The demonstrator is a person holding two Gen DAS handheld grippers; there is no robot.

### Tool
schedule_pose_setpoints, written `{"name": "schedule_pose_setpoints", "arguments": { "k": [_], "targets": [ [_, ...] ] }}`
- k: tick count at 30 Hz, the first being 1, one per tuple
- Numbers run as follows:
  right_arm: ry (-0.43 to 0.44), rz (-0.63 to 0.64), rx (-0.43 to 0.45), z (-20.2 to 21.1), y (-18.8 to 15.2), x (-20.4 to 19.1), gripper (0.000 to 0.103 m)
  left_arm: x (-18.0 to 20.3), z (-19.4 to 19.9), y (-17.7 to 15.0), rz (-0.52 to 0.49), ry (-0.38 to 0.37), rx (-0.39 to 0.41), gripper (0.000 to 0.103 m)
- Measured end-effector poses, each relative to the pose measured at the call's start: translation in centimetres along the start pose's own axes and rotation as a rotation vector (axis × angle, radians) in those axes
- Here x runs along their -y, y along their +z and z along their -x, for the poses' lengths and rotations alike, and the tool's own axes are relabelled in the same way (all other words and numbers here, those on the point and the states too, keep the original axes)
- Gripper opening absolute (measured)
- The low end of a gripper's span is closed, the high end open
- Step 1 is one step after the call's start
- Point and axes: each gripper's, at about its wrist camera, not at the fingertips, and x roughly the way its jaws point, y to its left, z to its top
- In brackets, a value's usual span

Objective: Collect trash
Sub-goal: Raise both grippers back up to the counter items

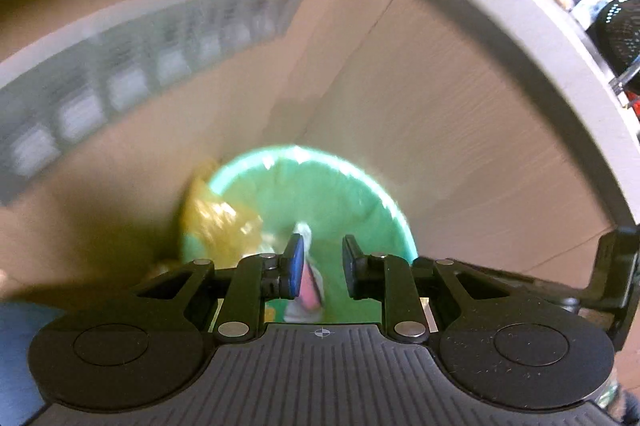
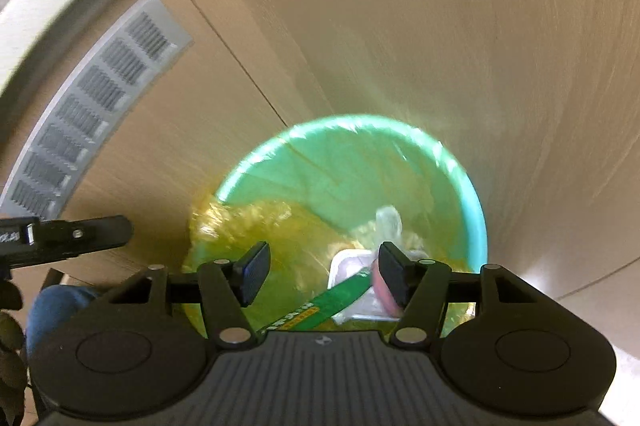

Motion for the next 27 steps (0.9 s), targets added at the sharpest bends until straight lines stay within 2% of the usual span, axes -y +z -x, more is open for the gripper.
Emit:
{"name": "schedule_pose_setpoints", "arguments": {
  "k": [5, 8, 11, 14, 17, 19, 22, 25, 27],
  "targets": [
    [0.002, 0.106, 0.154, 4.9, 1.7, -4.7, 0.061, 1.2, 6.1, -0.2, -0.084, 0.081, 0.124, 0.024],
    [0.028, 0.165, 0.249, 8.4, 3.3, -8.2, 0.061, 1.7, 9.5, 0.1, -0.112, 0.079, 0.174, 0.024],
    [0.064, 0.241, 0.325, 11.3, 5.4, -12.4, 0.061, 1.3, 13.9, 1.3, -0.079, 0.034, 0.246, 0.024],
    [0.121, 0.306, 0.371, 13.2, 7.2, -17.0, 0.069, 0.0, 19.2, 3.3, -0.041, 0.08, 0.369, 0.024],
    [0.212, 0.397, 0.357, 13.7, 9.1, -22.4, 0.07, -2.3, 23.8, 4.9, 0.042, 0.167, 0.486, 0.024],
    [0.273, 0.45, 0.322, 13.4, 10.4, -26.0, 0.07, -4.0, 25.9, 5.7, 0.102, 0.243, 0.54, 0.024],
    [0.357, 0.522, 0.241, 11.7, 12.6, -32.1, 0.071, -6.2, 27.8, 6.5, 0.135, 0.371, 0.603, 0.024],
    [0.378, 0.584, 0.165, 9.1, 14.3, -38.1, 0.071, -8.6, 29.4, 6.9, 0.223, 0.38, 0.608, 0.024],
    [0.398, 0.591, 0.119, 7.0, 15.8, -41.2, 0.071, -9.8, 30.8, 7.3, 0.247, 0.393, 0.632, 0.024]
  ]
}}
